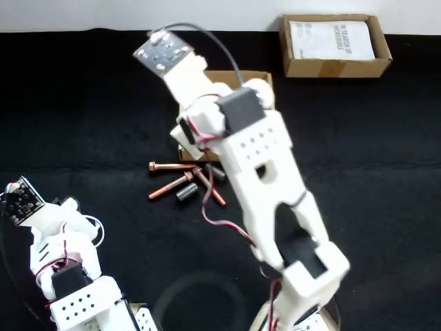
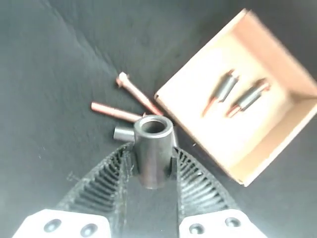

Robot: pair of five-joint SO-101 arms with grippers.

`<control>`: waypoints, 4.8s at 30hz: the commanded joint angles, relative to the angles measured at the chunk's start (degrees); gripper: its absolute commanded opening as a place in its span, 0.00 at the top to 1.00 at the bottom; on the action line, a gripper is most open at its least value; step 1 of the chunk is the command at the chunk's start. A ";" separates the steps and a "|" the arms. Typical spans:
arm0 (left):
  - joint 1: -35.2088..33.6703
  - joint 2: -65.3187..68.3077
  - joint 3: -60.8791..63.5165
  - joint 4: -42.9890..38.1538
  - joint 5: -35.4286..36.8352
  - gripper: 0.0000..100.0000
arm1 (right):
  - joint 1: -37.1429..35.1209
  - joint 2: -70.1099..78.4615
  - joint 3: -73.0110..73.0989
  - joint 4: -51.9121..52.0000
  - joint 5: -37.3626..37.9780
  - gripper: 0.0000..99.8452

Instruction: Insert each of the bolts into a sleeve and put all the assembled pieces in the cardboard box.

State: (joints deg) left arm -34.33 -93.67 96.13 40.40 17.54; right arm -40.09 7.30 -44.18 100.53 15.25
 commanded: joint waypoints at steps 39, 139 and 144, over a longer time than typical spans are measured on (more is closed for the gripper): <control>30.99 31.43 -49.10 39.38 -6.07 0.88 | 6.02 -75.38 87.25 -2.42 -20.13 0.99; 41.63 125.49 -121.98 53.80 -49.67 0.99 | 20.79 -101.93 136.04 -63.69 -12.31 0.99; 43.21 119.96 -122.07 56.97 -49.67 0.99 | 20.79 -101.93 136.04 -63.78 -12.31 0.99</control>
State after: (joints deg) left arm 7.87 32.48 -23.52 95.78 -32.40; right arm -19.78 -93.45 92.97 37.93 2.24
